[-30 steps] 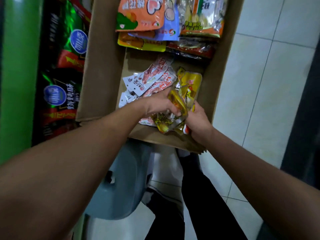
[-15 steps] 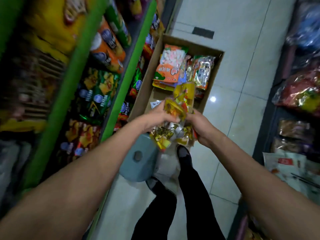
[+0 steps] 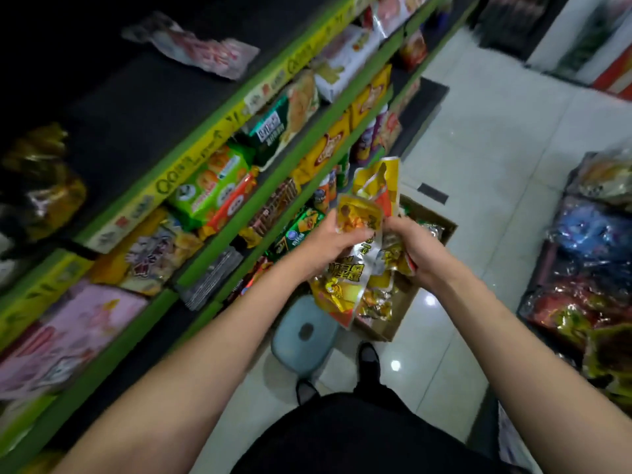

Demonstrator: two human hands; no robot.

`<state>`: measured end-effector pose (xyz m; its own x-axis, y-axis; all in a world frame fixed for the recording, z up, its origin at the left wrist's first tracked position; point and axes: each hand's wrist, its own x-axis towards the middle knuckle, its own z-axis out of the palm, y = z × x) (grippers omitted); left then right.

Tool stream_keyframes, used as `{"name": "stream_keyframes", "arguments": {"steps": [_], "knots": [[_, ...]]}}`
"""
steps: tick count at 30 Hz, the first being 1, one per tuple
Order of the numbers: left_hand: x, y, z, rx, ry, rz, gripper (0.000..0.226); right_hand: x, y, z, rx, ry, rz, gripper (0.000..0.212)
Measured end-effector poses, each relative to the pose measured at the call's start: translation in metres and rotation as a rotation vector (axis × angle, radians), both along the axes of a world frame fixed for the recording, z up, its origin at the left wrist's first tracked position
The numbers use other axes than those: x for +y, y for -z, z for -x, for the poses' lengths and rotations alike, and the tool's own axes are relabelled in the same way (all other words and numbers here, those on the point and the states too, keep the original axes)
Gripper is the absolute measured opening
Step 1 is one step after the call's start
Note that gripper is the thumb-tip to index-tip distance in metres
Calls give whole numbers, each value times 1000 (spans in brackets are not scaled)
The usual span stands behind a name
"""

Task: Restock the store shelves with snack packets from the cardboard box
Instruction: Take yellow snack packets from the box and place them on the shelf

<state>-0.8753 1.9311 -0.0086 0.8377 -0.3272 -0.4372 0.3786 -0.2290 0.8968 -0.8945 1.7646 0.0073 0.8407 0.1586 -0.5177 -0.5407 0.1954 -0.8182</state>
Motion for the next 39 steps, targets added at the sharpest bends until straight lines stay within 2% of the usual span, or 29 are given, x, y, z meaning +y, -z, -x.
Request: {"name": "stream_keyframes", "arguments": {"steps": [2,4,6,9,12,17,21,23,25,28,30,33,39], "knots": [[19,-22,13,-57,-11,2,76,14,-23,3,-38,-61,-26,35],[38,-45,26,-109,-51,-7,61,29,-41,5,-83,-145,-38,38],[54,-62,38,-165,-125,4,59,45,-59,6,-128,-219,-39,40],[77,-86,50,-247,-224,51,69,74,-83,5,-206,-295,-65,44],[106,-107,58,-310,-297,69,81,105,-103,4,-256,-329,-89,32],[153,-134,71,-377,-387,-27,73,151,-118,5,-247,-369,-172,28],[171,-145,80,-427,-527,-2,53,173,-122,6,-192,-525,-297,52],[176,-147,83,-447,-604,-2,41,181,-126,3,-204,-598,-348,58],[178,-149,83,-480,-682,-3,33,187,-130,-2,-222,-633,-382,52],[173,-161,78,-552,-802,-43,22,187,-133,-13,-238,-624,-382,31],[165,-168,71,-593,-878,-108,8,185,-134,-21,-220,-606,-351,44],[150,-173,62,-642,-994,-261,10,178,-135,-31,-197,-618,-355,59],[118,-169,51,-713,-1118,-379,21,164,-131,-51,-81,-684,-396,60]]}}
